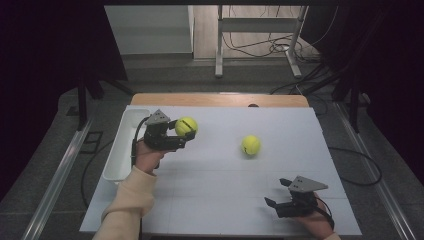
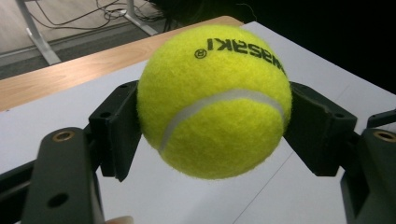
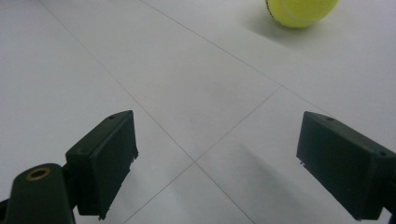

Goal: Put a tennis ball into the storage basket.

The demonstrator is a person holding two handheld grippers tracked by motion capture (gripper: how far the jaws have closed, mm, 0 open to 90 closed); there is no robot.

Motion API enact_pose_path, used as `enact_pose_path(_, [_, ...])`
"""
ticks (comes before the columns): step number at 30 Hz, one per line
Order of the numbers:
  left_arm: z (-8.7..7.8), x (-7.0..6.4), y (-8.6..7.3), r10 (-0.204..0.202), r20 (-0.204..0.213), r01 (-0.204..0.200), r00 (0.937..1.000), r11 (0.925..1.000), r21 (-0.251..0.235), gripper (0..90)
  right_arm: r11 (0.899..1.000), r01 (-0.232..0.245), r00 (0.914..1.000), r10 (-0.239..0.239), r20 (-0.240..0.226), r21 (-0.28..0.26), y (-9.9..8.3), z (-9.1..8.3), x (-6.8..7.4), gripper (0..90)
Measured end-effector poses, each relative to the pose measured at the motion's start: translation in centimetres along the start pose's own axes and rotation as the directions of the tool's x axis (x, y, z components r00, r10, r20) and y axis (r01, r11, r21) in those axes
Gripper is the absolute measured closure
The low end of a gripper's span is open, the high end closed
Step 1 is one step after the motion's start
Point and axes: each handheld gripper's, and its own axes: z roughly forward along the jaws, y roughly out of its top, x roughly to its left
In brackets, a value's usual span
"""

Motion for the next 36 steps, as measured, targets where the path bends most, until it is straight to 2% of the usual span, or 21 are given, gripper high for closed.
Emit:
enact_pose_path(12, [-1.1,1.0,0.3,-0.025,-0.040,0.025,0.9989,0.9994,-0.023,26.0,1.000,0.003,1.0000,-0.003,-0.007,-0.007,0.1,-0.1,0.1,12.4])
enact_pose_path(22, [-2.3,2.8,0.7,-0.055,-0.086,0.053,0.9948,0.9984,-0.018,26.0,1.000,0.002,0.9999,-0.002,-0.011,-0.010,0.1,0.0,0.1,12.5])
enact_pose_path(28, [-2.7,3.6,0.7,-0.059,-0.113,0.058,0.9919,0.9983,-0.005,26.1,1.000,0.003,0.9999,-0.003,-0.012,-0.010,0.1,0.0,0.1,12.4])
enact_pose_path(36, [-2.9,3.9,0.9,-0.056,-0.119,0.057,0.9913,0.9984,0.002,26.0,1.000,0.003,0.9999,-0.004,-0.009,-0.010,0.1,0.0,0.1,12.4])
